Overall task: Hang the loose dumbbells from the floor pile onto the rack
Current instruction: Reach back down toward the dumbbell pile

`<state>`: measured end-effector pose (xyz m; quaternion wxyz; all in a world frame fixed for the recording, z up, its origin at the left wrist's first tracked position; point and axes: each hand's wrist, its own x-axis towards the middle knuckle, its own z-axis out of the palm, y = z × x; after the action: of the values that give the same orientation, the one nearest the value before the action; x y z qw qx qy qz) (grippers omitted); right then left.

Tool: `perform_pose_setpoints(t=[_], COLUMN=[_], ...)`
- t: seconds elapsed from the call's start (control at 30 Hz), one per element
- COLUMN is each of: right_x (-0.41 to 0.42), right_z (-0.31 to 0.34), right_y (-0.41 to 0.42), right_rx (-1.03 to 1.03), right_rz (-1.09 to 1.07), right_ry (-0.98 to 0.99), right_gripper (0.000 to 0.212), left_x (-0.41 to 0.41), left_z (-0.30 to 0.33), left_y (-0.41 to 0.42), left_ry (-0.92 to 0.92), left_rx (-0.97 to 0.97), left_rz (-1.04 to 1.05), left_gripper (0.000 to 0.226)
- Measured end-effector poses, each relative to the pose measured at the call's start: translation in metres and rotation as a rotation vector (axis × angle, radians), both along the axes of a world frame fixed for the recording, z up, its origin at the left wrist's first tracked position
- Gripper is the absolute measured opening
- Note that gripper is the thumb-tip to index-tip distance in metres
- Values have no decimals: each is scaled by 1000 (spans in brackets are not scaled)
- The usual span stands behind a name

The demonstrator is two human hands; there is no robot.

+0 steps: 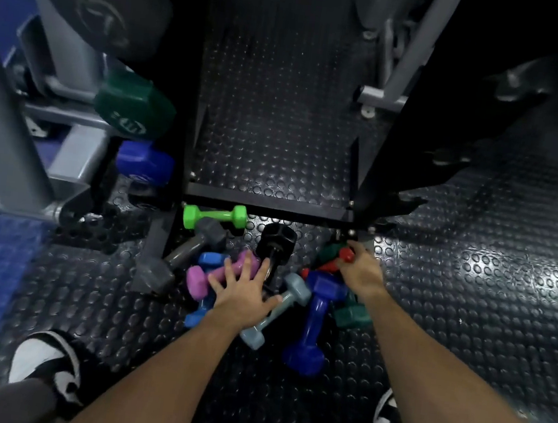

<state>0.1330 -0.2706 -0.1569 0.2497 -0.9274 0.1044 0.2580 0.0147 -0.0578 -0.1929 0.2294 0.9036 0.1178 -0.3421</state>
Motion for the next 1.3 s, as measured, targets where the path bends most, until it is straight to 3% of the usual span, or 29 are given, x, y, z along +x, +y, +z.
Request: perform_pose_setpoints(t=[0.1, 0.27, 0.6, 0.77, 0.83, 0.9, 1.0, 1.1, 1.3], right_x=[11, 22, 30, 41, 44, 47, 46, 41, 29], right_z=[-9, -21, 0, 36, 56, 77, 112, 147, 224], right_y=[-3, -8, -10, 4, 12, 17, 20, 22, 17], right_rx=[20, -30, 36, 262, 354, 430, 490, 556, 656], right_rz=[12, 44, 135, 81, 70, 74, 99, 119, 87], right_ry=[43, 38, -46, -213, -210, -192, -199, -210, -274], right_gripper=[56, 23, 28, 29, 30, 31, 29, 30, 31], left_x=[-5, -7, -1, 4, 14, 30, 53, 72, 85], left_z=[-17, -28, -25, -16, -2, 18, 64, 111, 195], left_y=[-1, -2, 3, 5, 7, 9, 17, 20, 19], left_ry=[49, 38, 77, 116, 36, -133, -360, -453, -503], left_rx=[15, 13, -6, -9, -101, -292, -525, -632, -586], left_rz=[-19, -21, -32, -11, 124, 389, 632, 646, 521], left_gripper=[81, 76, 80, 80, 70, 64, 84, 76, 52])
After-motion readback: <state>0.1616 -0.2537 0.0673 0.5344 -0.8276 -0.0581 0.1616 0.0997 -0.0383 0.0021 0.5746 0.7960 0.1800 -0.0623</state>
